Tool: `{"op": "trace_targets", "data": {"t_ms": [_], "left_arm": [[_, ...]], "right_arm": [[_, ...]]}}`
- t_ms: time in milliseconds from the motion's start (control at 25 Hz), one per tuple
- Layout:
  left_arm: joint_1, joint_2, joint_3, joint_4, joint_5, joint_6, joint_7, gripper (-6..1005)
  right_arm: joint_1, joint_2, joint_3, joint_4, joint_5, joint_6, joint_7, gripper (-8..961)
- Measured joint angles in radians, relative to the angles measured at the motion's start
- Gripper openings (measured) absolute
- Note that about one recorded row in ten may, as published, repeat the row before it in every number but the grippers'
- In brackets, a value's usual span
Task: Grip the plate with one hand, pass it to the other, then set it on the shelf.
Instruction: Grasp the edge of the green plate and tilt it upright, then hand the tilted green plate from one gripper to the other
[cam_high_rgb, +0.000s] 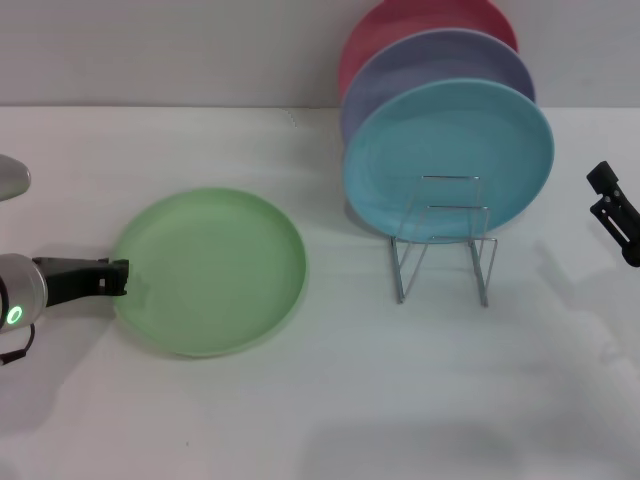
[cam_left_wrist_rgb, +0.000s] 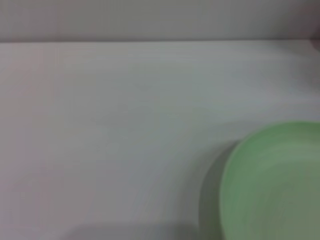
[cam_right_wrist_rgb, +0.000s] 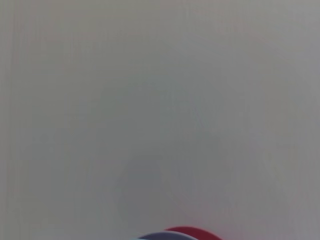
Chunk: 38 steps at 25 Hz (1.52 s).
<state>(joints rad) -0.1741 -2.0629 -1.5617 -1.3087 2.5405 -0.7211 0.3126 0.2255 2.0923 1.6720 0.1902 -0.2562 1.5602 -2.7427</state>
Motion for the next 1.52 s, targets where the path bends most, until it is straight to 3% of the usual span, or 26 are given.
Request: {"op": "trace_targets", "data": {"t_ms": [400,640,800,960,1080,1120,1200,1240,1280,1320,1360,1400,1480,1520], "left_arm": [[0.046,0.0,0.006,-0.11,-0.015,0.033,0.055,82],[0.084,0.001,-0.012,-0.154,-0.189,0.066,0.224,59],[0.089,0.001,-0.016,-0.163,-0.208,0.071,0.244,41],[0.096,0.001,-0.016,-0.18,-0.209,0.083,0.251,36],[0.115,0.001,-0.009,-0.207,-0.212,0.119,0.282,36],[0.123,0.0,-0.003,-0.22,-0.214,0.138,0.31,36],[0.124,-0.001,0.0,-0.223,-0.218,0.145,0.318,36],[0.125,0.0,0.003,-0.226,-0.231,0.157,0.324,36],[0.125,0.0,0.004,-0.228,-0.237,0.16,0.326,36],[0.126,0.0,0.005,-0.229,-0.243,0.163,0.328,36],[0.126,0.0,0.005,-0.229,-0.243,0.163,0.328,36],[0.126,0.0,0.006,-0.231,-0.246,0.166,0.33,36],[0.123,-0.002,0.01,-0.232,-0.249,0.168,0.334,36],[0.121,-0.002,0.011,-0.233,-0.249,0.169,0.334,36]], "right_arm": [[0.007,0.0,0.0,0.004,0.0,0.047,0.009,812],[0.027,-0.003,-0.025,0.024,-0.002,0.104,0.011,812],[0.035,-0.003,-0.043,0.046,-0.002,0.111,0.013,812],[0.038,-0.007,-0.063,0.091,-0.002,0.107,0.071,813],[0.04,-0.022,-0.071,0.162,-0.025,0.062,0.232,813],[0.034,-0.036,-0.072,0.255,-0.094,-0.003,0.311,812],[0.026,-0.042,-0.071,0.322,-0.148,-0.055,0.351,811],[-0.002,-0.043,-0.066,0.503,-0.269,-0.217,0.451,811],[-0.002,-0.043,-0.066,0.503,-0.269,-0.217,0.451,811],[-0.028,-0.031,-0.066,0.699,-0.412,-0.445,0.572,810],[-0.028,-0.031,-0.066,0.699,-0.412,-0.445,0.572,810],[-0.032,-0.025,-0.068,0.769,-0.48,-0.538,0.63,809],[0.021,-0.025,-0.068,0.998,-0.826,-0.792,1.039,809],[0.021,-0.025,-0.068,0.998,-0.826,-0.792,1.039,809]]}}
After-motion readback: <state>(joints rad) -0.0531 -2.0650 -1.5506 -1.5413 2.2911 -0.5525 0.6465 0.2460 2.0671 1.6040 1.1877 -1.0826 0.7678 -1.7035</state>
